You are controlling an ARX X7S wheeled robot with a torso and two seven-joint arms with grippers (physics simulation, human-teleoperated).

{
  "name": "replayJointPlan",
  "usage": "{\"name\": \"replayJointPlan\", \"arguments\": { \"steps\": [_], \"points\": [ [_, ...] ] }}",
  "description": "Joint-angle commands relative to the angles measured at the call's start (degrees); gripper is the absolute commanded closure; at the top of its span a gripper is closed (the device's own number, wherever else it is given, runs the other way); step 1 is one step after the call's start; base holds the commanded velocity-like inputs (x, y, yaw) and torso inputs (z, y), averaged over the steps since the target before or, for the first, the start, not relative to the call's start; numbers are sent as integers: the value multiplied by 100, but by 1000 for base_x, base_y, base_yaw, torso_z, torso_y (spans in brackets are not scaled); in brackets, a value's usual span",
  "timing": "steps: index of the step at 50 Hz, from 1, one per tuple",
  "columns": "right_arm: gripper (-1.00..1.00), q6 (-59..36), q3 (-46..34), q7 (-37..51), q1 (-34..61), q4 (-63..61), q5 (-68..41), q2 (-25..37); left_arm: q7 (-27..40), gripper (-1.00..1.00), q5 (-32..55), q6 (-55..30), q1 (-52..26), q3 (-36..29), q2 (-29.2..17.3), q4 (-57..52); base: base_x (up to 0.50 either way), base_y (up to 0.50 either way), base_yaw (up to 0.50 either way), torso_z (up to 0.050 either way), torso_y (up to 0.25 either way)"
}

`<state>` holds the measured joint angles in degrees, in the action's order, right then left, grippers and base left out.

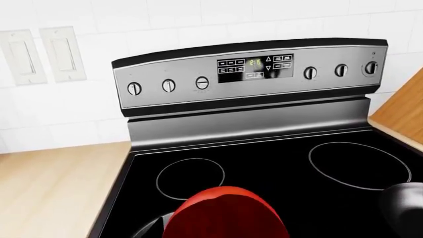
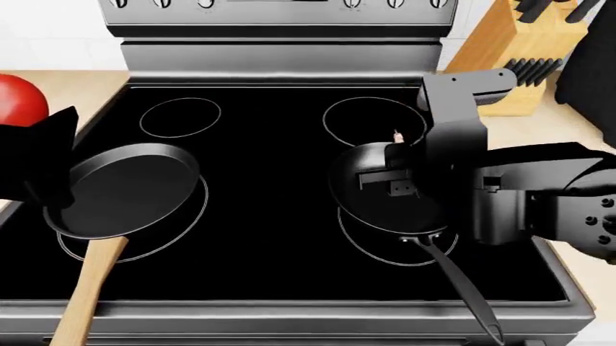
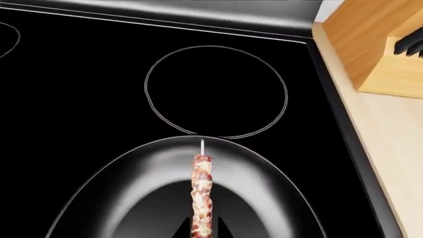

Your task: Place both pans onto different burners. Then place the tomato and the kebabs on different pans.

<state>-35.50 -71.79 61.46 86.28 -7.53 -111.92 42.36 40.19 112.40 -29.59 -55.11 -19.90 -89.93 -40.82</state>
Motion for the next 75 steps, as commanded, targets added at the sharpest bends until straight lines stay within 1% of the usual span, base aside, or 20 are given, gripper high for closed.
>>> {"name": "replayJointPlan", "arguments": {
  "steps": [1,9,21,38,39,54,58,67,71,75],
  "points": [
    [100,202,-46,-156,-206,476,247,-263,5,100,11,102,-76,20,-4,28,0,0,0,0,0],
    [100,270,-58,-136,-293,529,279,-270,-5,100,-6,112,-34,46,-4,28,0,0,0,0,0],
    [100,60,-163,-194,-338,570,120,-298,-25,100,-22,115,19,101,-3,30,0,0,0,0,1],
    [100,14,-192,-215,-404,526,85,-232,5,100,13,99,83,195,-3,7,0,0,0,0,0],
    [-100,10,-190,-215,-404,511,74,-228,2,100,7,102,91,197,-3,8,0,0,0,0,0],
    [-100,-68,-133,-140,-288,349,-21,-112,12,100,19,91,152,279,-3,22,0,0,0,1,1],
    [-100,-274,-4,166,153,135,-244,39,26,100,39,84,162,310,-3,23,0,0,0,0,0],
    [-100,-964,293,1258,1581,-389,-1391,377,37,100,-18,221,281,279,-4,23,0,0,0,0,0],
    [-100,-1083,339,1528,1877,-552,-1711,493,44,100,-115,365,394,204,-4,46,0,0,0,0,0],
    [-100,-1067,360,1648,1929,-719,-1839,613,3,100,-235,510,522,111,-4,56,0,0,0,0,0]
  ]
}}
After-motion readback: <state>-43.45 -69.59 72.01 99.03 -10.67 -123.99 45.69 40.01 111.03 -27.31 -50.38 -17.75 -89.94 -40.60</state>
